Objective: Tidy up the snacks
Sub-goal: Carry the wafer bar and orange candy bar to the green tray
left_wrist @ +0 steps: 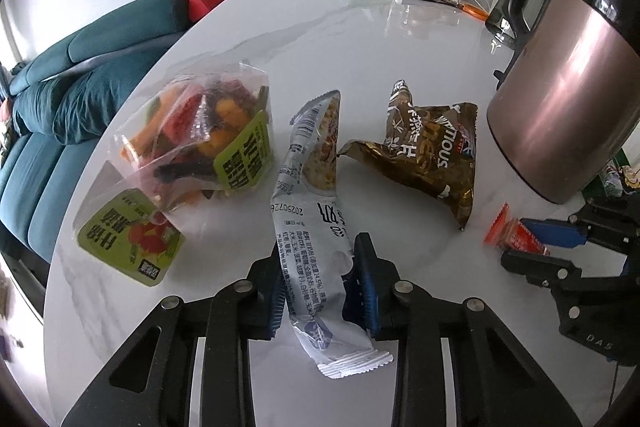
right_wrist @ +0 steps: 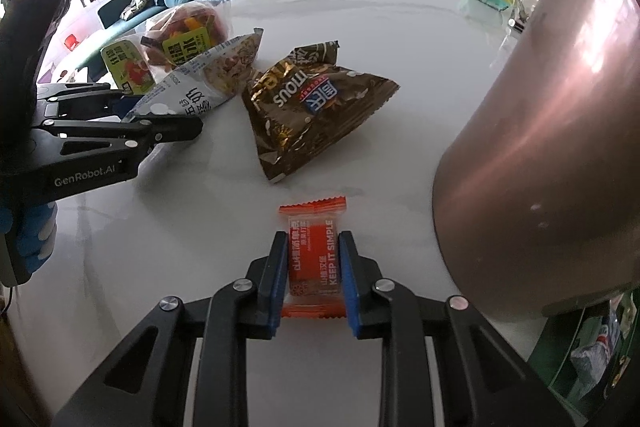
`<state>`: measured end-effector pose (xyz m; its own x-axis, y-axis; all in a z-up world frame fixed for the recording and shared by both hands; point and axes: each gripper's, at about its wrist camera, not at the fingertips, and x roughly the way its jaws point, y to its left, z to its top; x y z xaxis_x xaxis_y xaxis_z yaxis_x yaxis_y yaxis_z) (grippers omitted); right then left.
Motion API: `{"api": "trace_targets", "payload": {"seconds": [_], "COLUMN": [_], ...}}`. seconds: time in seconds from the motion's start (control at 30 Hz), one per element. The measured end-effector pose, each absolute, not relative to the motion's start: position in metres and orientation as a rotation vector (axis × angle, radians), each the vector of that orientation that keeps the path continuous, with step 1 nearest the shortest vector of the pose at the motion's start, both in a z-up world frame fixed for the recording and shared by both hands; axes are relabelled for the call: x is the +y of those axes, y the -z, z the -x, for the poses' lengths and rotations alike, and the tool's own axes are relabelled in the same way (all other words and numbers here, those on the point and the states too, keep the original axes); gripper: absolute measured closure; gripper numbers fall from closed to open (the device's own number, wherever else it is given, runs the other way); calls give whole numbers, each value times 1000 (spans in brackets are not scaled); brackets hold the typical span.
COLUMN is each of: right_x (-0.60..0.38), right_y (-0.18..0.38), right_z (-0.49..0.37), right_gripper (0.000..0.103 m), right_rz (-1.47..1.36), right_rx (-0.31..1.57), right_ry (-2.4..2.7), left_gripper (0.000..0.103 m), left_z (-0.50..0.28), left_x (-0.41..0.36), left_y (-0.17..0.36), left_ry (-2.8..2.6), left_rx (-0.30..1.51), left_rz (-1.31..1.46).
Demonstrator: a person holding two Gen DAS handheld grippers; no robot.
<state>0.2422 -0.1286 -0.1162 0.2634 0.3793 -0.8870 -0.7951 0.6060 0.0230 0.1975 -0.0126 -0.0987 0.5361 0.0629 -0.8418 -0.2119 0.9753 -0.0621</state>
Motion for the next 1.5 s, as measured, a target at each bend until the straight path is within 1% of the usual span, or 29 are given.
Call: {"api": "trace_targets", "payload": {"seconds": [0.67,1.0,1.2,1.5], "right_x": [-137,-150,-176,-255], "right_y": [101,86,80,71], "right_z": [-188,-147,-119,-91], "right_gripper": [103,103,103,103], "right_rz": [442,443,446,416], "right_rx": [1040,1050,1064,1098], "right_ry": [-871,-909,-894,-760], "left_gripper": [79,79,79,79], "left_z": [-146,-114,-96,-75], "left_x": [-19,-35,-63,-144], "left_y": [80,70,62,52], "left_ry": [-54,6,108,335], "left_rx": [1007,1019,1031,1057], "left_rz": [240,163,96,-14]}}
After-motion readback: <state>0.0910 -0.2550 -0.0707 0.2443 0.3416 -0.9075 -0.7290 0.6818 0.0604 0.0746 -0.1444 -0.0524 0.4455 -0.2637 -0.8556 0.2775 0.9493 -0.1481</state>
